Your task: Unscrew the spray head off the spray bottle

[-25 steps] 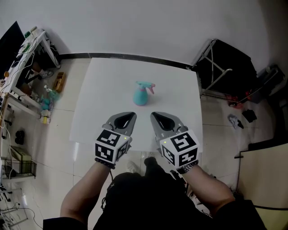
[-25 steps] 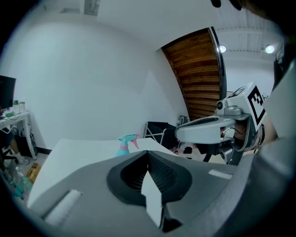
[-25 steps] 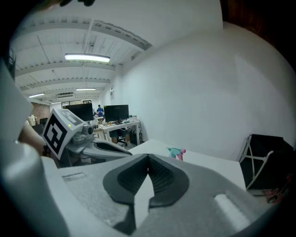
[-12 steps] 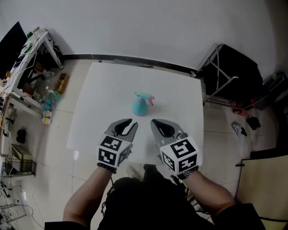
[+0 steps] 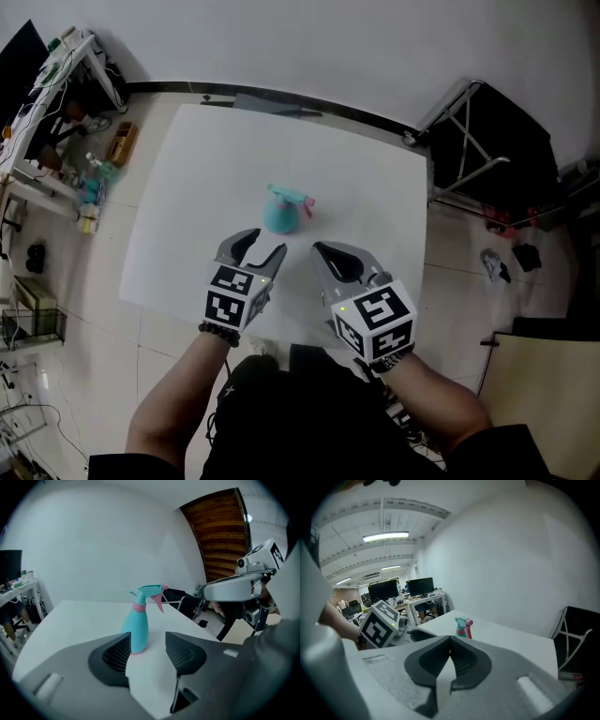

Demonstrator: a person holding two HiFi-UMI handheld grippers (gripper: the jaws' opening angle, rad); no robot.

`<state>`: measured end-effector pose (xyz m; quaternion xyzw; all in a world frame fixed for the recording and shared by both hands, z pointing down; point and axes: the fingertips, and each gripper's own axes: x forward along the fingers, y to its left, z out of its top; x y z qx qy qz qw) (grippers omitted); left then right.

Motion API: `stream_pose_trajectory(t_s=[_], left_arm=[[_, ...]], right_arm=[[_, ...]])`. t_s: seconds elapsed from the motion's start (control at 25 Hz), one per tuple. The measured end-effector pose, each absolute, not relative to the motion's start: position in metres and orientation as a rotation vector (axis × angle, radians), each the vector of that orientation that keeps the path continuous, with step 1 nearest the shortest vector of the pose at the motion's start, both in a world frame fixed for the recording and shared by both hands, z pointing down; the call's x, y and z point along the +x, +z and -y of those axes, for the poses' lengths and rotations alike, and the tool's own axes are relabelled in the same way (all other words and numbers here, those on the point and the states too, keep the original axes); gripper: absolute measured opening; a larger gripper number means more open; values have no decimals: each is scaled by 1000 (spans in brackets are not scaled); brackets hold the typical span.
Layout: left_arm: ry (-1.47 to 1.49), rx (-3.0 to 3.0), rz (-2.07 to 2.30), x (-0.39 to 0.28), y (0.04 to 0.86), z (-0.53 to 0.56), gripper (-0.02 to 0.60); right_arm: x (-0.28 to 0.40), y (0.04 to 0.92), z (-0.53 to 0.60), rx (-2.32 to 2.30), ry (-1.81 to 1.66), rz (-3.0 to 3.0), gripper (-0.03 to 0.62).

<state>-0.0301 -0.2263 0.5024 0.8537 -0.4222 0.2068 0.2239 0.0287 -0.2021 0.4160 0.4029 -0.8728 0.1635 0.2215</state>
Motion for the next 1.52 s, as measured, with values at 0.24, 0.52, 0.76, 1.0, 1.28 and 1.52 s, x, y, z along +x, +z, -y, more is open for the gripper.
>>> stream_pose_trajectory(t_s=[0.24, 0.52, 0.76, 1.0, 1.28, 1.52], left_arm=[[620, 2338, 1192, -26, 525, 245, 306], [669, 2361, 1211, -26, 554, 268, 395], [696, 2398, 1175, -20, 570, 276, 439], [718, 2410, 1177, -13, 583, 288, 454], [720, 2401, 1188, -8, 586, 294, 426], [738, 2406, 1176, -5, 587, 290, 420]], right_arm=[[37, 430, 213, 1080, 482, 2389, -9], [40, 447, 220, 1030, 518, 2382, -9], [44, 458, 229, 1011, 544, 2378, -9], [46, 467, 235, 995, 570, 2375, -9], [50, 473, 237, 973, 582, 2356, -9], [55, 474, 239, 980, 580, 2351, -9]])
